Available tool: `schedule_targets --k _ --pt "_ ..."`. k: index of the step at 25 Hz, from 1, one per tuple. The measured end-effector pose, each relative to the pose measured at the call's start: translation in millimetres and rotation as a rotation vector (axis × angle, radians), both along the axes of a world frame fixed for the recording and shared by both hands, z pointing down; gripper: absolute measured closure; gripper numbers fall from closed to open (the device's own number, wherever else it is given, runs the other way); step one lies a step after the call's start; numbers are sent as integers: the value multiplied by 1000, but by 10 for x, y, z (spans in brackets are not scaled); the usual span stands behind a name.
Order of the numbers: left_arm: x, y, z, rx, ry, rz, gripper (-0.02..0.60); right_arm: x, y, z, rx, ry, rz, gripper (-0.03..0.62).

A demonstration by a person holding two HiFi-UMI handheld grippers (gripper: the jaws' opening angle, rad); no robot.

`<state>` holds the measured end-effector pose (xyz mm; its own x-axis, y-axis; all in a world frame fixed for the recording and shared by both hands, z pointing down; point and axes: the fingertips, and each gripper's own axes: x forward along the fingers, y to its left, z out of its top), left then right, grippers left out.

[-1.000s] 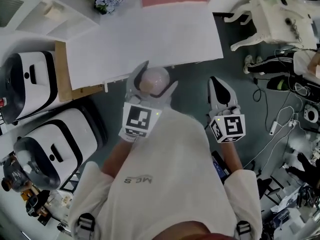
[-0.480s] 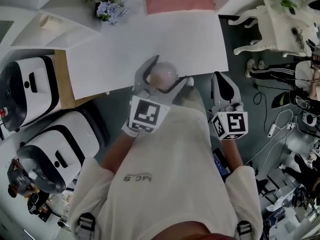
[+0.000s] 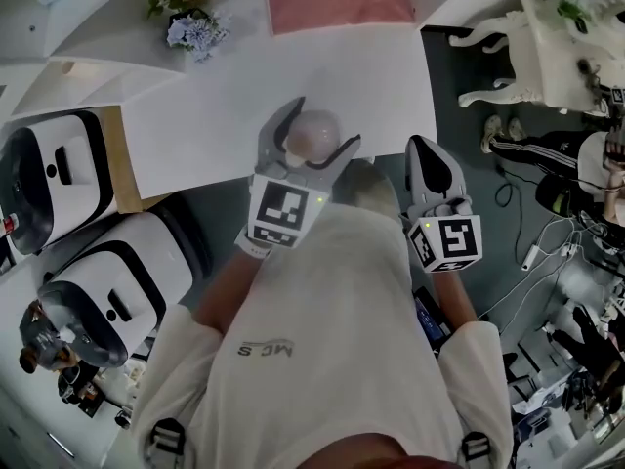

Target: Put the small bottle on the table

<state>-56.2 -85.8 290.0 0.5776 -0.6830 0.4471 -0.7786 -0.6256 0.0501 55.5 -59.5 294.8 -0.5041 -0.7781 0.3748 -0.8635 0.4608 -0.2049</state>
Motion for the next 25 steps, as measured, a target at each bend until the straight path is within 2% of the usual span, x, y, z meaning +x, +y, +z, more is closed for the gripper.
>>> schedule_targets --k 3,6,10,17,25 --pt "243 -170 159 -14 -27 8 179 176 -145 127 -36 -72 -8 605" --pt "406 -306 319 -28 -41 3 179 254 -292 208 -9 -75 -23 606" --pt "457 -457 553 -49 -48 -19 179 243 -415 400 -33 -95 -43 606" --pt "372 -796 969 -70 -53 -83 179 226 -611 773 -38 -28 -92 606" --pt "326 -1134 1462 -57 -86 -112 179 230 -949 1159 2 42 -92 606"
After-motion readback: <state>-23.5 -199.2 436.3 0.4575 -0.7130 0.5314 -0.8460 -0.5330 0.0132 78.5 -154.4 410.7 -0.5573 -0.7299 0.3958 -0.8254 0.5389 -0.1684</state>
